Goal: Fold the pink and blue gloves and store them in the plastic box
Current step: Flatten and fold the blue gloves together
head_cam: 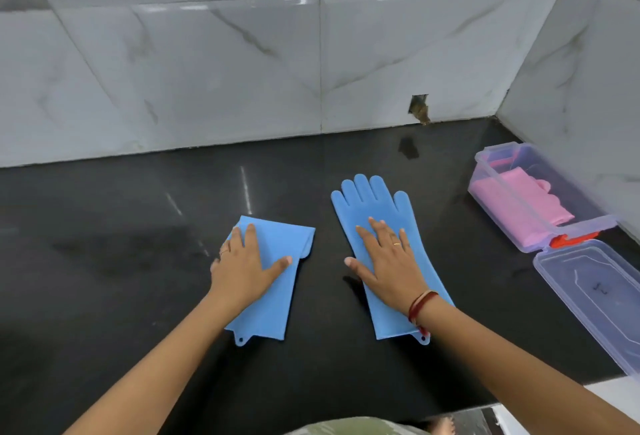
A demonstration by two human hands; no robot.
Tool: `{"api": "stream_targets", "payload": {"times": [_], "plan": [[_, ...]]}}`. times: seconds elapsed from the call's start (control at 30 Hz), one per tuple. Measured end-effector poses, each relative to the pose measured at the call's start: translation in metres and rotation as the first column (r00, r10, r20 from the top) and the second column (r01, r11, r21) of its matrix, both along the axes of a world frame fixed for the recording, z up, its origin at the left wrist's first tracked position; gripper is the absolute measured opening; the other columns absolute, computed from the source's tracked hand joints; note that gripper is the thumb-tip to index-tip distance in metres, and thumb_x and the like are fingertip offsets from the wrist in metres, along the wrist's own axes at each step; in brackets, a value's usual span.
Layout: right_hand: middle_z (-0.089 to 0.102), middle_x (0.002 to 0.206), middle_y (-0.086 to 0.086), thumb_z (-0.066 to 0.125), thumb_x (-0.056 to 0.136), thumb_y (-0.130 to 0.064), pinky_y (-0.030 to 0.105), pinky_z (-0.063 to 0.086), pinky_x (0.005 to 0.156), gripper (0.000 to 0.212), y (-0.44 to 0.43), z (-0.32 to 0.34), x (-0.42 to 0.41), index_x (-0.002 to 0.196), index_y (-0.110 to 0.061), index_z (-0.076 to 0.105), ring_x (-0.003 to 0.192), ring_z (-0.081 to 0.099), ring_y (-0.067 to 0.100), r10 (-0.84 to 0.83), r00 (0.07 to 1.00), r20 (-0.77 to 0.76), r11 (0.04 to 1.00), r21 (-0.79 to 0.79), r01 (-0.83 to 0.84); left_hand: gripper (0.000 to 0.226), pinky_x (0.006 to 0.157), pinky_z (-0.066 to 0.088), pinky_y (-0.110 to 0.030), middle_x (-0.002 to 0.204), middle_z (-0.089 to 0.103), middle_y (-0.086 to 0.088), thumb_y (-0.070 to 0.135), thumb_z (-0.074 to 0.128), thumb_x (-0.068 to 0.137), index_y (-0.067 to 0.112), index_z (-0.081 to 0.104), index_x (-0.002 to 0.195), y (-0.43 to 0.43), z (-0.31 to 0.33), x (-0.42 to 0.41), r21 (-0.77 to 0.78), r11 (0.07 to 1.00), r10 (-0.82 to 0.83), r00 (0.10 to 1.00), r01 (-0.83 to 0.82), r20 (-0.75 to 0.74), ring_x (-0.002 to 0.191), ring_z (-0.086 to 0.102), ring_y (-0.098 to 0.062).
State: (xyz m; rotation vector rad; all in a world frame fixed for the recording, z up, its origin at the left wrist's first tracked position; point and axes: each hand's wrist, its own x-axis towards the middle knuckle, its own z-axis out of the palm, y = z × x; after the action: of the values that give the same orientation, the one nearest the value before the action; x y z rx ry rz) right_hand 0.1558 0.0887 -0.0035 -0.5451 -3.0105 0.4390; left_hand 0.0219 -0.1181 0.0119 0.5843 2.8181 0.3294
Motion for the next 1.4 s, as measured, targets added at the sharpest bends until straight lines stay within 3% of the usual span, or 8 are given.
{"api": "stream_targets", "payload": {"times": [0.13, 0.37, 0.47, 0.57, 0.73, 0.9, 1.17, 1.4], "plan": [[0.038, 0.143, 0.002, 0.047, 0.093, -0.042, 0.031, 0.027, 0.111, 0.051, -0.036, 0.011, -0.014, 0.139, -0.02, 0.038, 0.132, 0.037, 0.019, 0.09, 0.978, -0.19, 0.962, -0.239, -0.135, 0.081, 0.096, 0.039, -0.046, 0.142, 0.039, -0.012, 0.054, 0.06, 0.083, 0.013, 0.025, 0.144, -0.014, 0.004, -0.017, 0.259, 0.959, 0.111, 0.994, -0.114, 0.026, 0.131, 0.033, -0.034], [0.063, 0.113, 0.004, 0.054, 0.092, -0.027, 0.027, 0.049, 0.093, 0.042, -0.075, 0.015, -0.028, 0.133, -0.019, 0.043, 0.099, 0.06, 0.009, 0.073, 0.992, -0.106, 0.776, -0.619, -0.123, 0.076, 0.086, 0.053, -0.043, 0.127, 0.052, -0.011, 0.014, 0.076, 0.076, 0.027, 0.034, 0.138, -0.016, 0.024, -0.029, 0.619, 0.716, 0.087, 0.921, -0.323, 0.38, 0.104, 0.058, -0.025], [0.066, 0.097, 0.01, 0.056, 0.093, -0.024, 0.026, 0.054, 0.079, 0.031, -0.08, 0.029, -0.029, 0.12, -0.012, 0.051, 0.085, 0.065, 0.016, -0.247, 0.968, 0.055, 0.229, -0.967, 0.113, 0.086, 0.086, 0.053, -0.046, 0.134, 0.047, -0.011, 0.009, 0.074, 0.077, 0.035, 0.027, 0.143, -0.008, 0.041, -0.024, 0.669, 0.584, 0.012, 0.829, -0.459, 0.558, 0.106, 0.059, -0.028], [0.068, 0.092, 0.014, 0.055, 0.092, -0.032, 0.035, 0.058, 0.077, 0.025, -0.074, 0.039, -0.021, 0.1, -0.008, 0.056, 0.085, 0.067, 0.024, -0.348, 0.898, 0.27, -0.29, -0.942, 0.171, 0.079, 0.07, 0.054, -0.037, 0.138, 0.041, -0.011, 0.003, 0.068, 0.081, 0.032, 0.032, 0.144, 0.003, 0.072, -0.012, 0.683, 0.435, -0.122, 0.713, -0.587, 0.691, 0.092, 0.062, -0.027], [0.06, 0.124, 0.016, 0.062, 0.081, -0.051, 0.038, 0.058, 0.078, 0.064, -0.062, 0.047, -0.002, 0.123, -0.004, 0.05, 0.111, 0.059, 0.03, -0.295, 0.894, 0.339, -0.667, -0.743, 0.061, 0.06, 0.079, 0.055, -0.037, 0.124, 0.053, -0.003, 0.002, 0.059, 0.084, 0.029, 0.047, 0.136, 0.016, 0.11, 0.024, 0.693, 0.281, -0.365, 0.594, -0.664, 0.717, 0.092, 0.061, -0.026], [0.049, 0.141, 0.017, 0.059, 0.087, -0.043, 0.043, 0.026, 0.115, 0.059, -0.039, 0.062, 0.016, 0.133, -0.006, 0.051, 0.134, 0.04, 0.031, -0.25, 0.956, 0.151, -0.626, -0.779, -0.04, 0.051, 0.084, 0.056, -0.041, 0.111, 0.069, 0.002, -0.003, 0.06, 0.081, 0.031, 0.056, 0.118, 0.028, 0.108, 0.054, 0.705, 0.315, -0.557, 0.477, -0.636, 0.679, 0.096, 0.069, -0.026], [0.067, 0.106, 0.014, 0.052, 0.079, -0.007, 0.037, 0.053, 0.079, 0.04, 0.018, 0.063, 0.034, 0.118, -0.008, 0.061, 0.085, 0.066, 0.027, -0.406, 0.892, 0.198, -0.475, -0.879, -0.021, 0.048, 0.085, 0.049, -0.034, 0.108, 0.067, -0.012, 0.036, 0.064, 0.083, 0.005, 0.065, 0.12, 0.071, 0.066, 0.052, 0.351, 0.526, -0.458, 0.09, -0.775, 0.884, 0.092, 0.063, -0.024], [0.065, 0.122, 0.008, 0.044, 0.076, 0.004, 0.039, 0.054, 0.085, 0.059, 0.052, 0.077, 0.012, 0.128, -0.023, 0.052, 0.102, 0.065, 0.028, -0.402, 0.914, -0.063, -0.185, -0.972, -0.148, 0.049, 0.066, 0.058, -0.035, 0.116, 0.066, -0.008, 0.002, 0.068, 0.08, 0.018, 0.052, 0.123, 0.112, 0.059, 0.033, 0.628, 0.335, -0.416, 0.488, -0.702, 0.767, 0.095, 0.069, -0.024]]}}
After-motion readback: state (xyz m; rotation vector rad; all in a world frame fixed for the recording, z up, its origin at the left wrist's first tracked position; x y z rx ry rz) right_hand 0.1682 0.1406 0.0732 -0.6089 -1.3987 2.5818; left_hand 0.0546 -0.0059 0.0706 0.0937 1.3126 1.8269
